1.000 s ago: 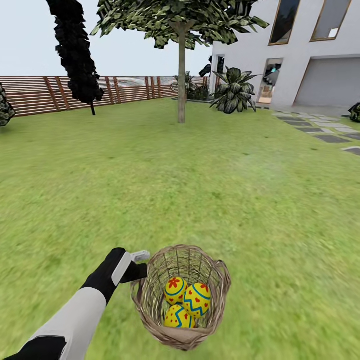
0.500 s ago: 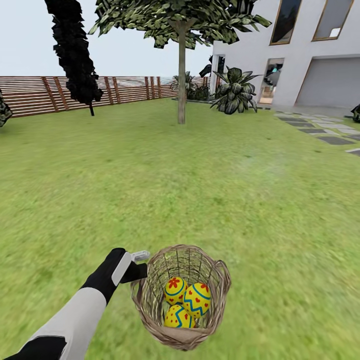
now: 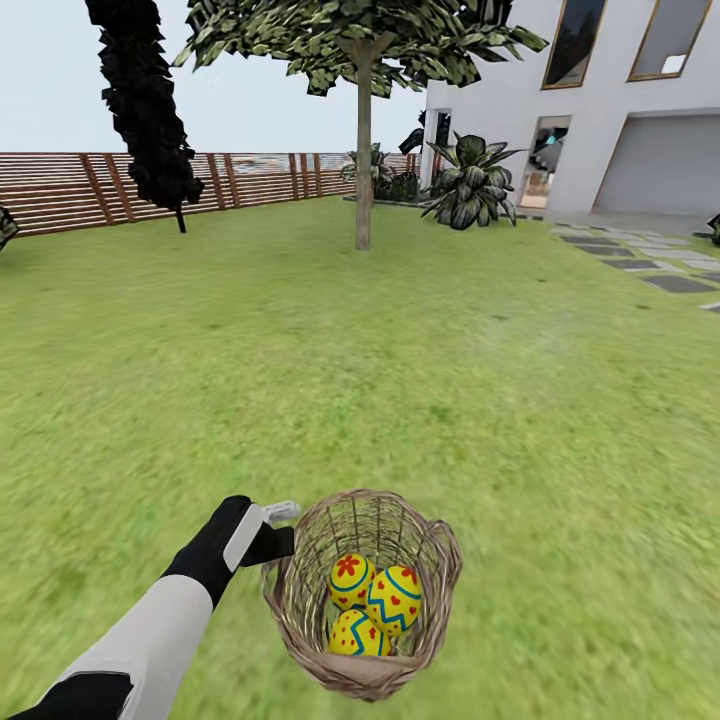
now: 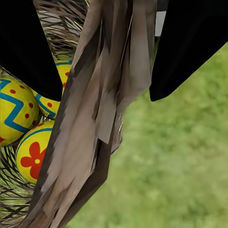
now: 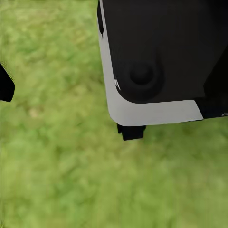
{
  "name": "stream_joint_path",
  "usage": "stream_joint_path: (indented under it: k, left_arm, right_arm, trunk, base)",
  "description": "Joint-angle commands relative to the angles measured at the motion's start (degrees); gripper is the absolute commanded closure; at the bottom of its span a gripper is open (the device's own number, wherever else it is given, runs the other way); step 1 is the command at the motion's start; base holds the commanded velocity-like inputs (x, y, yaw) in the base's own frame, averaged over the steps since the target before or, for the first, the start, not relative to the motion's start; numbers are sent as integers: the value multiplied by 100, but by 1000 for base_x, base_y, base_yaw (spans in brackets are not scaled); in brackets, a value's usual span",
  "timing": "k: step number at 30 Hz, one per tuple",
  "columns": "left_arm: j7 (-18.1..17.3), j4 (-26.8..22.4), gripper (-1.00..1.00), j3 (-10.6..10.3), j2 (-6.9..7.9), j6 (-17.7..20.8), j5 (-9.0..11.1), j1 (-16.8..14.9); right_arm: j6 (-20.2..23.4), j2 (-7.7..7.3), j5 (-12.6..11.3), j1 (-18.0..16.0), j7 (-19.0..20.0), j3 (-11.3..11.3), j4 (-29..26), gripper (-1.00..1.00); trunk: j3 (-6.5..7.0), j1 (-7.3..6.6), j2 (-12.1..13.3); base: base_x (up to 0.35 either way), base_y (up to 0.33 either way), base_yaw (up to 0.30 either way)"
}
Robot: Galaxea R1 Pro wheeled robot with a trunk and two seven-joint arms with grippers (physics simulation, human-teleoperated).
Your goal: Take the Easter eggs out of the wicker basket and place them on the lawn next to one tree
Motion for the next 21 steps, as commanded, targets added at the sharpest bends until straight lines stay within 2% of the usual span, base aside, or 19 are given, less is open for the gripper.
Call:
stream_joint_path:
  k: [1, 21]
  left_arm:
    - [55, -7, 100, 4, -2, 6, 142, -3]
    - [57, -7, 100, 5, -2, 5, 142, -3]
  right_arm:
    - [-38, -5, 51, -9, 12, -49, 24, -100]
    - [-38, -5, 51, -9, 10, -49, 24, -100]
  trunk:
    - [-6, 4, -4]
    - [-6, 4, -4]
  base:
    - [327, 0, 0]
    - [327, 0, 0]
